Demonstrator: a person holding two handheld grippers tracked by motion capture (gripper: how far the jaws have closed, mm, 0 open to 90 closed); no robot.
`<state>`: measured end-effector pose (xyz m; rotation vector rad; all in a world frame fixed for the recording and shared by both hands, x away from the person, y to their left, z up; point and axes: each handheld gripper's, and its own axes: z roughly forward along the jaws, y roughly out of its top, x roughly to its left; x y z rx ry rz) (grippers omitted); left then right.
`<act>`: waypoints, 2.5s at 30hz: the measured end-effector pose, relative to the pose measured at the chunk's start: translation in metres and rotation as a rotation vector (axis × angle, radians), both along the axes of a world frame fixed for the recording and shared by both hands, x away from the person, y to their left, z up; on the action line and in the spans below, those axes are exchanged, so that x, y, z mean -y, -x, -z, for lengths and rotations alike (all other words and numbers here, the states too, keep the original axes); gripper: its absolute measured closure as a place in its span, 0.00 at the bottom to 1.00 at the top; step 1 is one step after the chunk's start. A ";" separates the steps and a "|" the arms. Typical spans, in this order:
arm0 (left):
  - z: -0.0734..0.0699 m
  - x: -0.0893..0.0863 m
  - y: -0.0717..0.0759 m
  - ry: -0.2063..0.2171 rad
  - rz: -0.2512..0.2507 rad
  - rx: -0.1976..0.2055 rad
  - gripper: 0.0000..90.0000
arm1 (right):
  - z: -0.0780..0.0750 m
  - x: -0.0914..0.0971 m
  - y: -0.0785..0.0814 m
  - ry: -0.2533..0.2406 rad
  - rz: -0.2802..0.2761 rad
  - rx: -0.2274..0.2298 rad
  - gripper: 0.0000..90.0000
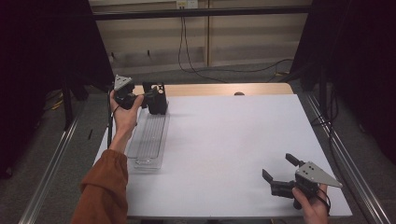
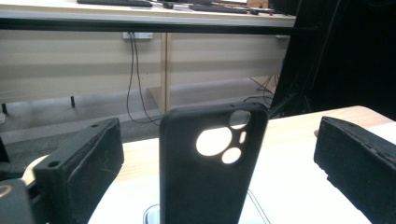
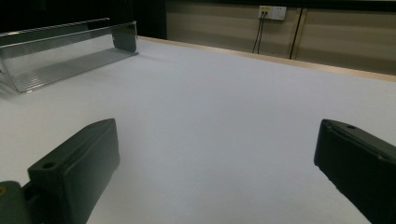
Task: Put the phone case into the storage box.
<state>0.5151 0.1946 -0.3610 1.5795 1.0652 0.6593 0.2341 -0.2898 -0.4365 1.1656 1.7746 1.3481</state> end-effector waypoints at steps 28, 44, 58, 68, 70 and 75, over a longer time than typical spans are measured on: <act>-0.002 -0.002 0.047 0.022 0.115 0.084 0.01 | 0.001 0.000 -0.004 -0.011 -0.004 -0.002 0.00; 0.006 0.001 0.078 0.032 0.179 0.074 0.03 | -0.001 -0.001 -0.002 -0.014 -0.002 0.018 0.00; 0.005 -0.008 0.109 0.028 0.196 0.092 0.04 | -0.002 -0.001 -0.002 -0.012 0.002 0.020 0.00; 0.008 -0.019 0.125 0.037 0.186 0.083 0.03 | -0.001 -0.001 -0.002 -0.013 0.003 0.018 0.00; 0.008 -0.022 0.128 0.039 0.186 0.079 0.03 | -0.001 -0.002 -0.002 -0.012 0.003 0.019 0.00; 0.010 -0.025 0.135 0.045 0.185 0.084 0.03 | -0.001 -0.002 -0.002 -0.009 0.004 0.019 0.00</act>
